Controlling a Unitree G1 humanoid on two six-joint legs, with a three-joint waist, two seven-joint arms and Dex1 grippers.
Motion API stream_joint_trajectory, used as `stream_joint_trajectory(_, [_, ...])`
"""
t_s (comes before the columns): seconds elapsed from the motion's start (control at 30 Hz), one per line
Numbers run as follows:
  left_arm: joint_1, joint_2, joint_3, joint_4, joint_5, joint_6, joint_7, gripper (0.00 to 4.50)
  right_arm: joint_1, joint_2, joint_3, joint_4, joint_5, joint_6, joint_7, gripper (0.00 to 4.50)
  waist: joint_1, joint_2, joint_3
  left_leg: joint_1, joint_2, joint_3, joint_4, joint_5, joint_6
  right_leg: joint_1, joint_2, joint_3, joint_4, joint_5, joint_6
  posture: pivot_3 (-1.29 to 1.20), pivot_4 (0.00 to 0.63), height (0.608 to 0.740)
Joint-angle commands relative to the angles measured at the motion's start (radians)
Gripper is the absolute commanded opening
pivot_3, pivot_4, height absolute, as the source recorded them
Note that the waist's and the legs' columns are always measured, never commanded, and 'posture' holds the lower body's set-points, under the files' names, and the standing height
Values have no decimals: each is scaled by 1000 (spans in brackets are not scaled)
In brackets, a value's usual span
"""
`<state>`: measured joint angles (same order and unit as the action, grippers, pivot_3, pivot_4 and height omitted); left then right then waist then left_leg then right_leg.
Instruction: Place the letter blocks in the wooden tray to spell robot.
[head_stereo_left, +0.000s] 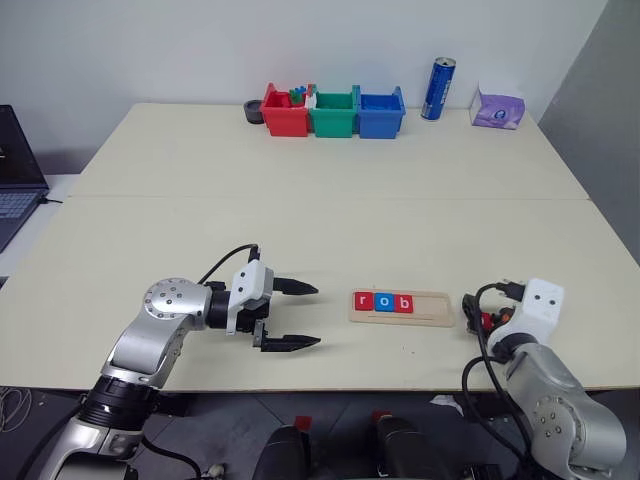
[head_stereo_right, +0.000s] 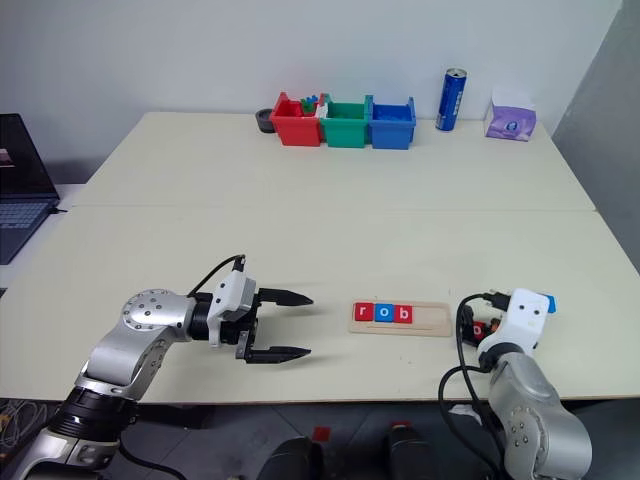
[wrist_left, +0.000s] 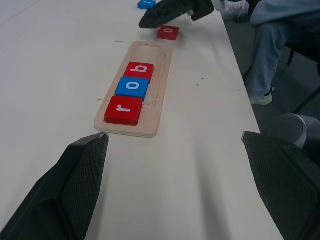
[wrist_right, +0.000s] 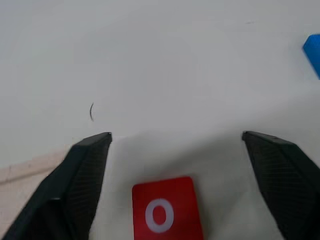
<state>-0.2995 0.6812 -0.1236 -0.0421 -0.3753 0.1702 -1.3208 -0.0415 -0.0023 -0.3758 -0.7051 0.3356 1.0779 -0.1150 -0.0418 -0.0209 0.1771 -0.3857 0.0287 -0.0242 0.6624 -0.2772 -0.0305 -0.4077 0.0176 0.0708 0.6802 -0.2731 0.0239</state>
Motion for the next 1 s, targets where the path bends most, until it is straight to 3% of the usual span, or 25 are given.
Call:
stream_joint_trajectory(0.03, [-9,0,3,-23,-2,-8,1,4500,-62,-83,-45,-66,57,-4,68,4474,-1,0,0,0,0,0,0,0,0,0,0,0,0,0,0,0,150,740])
stream_joint_trajectory(0.2, [-11,-7,7,-18,-8,-3,6,4500,-17,-489,-10,30,152,-50,466,4474,3,0,1,-1,-2,1,0,0,0,0,-1,-1,-1,-1,1,0,150,740])
stream_joint_trajectory(0.3, [-11,-10,7,-27,-10,2,10,4500,80,-745,71,99,75,-262,715,4474,4,0,1,-1,-2,2,0,0,0,0,-1,-2,-2,-1,1,0,150,740])
stream_joint_trajectory(0.37, [-11,-10,8,-34,-12,7,12,4500,127,-853,99,138,79,-343,855,4474,5,0,1,-1,-2,2,-1,0,1,0,0,-2,-2,-1,1,0,150,740])
stream_joint_trajectory(0.63, [-11,-15,7,-46,-12,14,24,4500,86,-1000,233,355,37,-516,1102,4474,1,-3,3,1,-1,2,1,0,0,2,2,-2,0,-1,1,0,150,740])
stream_joint_trajectory(1.0, [-7,-19,5,-59,-11,21,45,4500,-78,-1023,381,587,-61,-634,1237,4474,5,-4,3,0,-1,2,1,0,0,2,0,-2,0,-1,1,0,150,740])
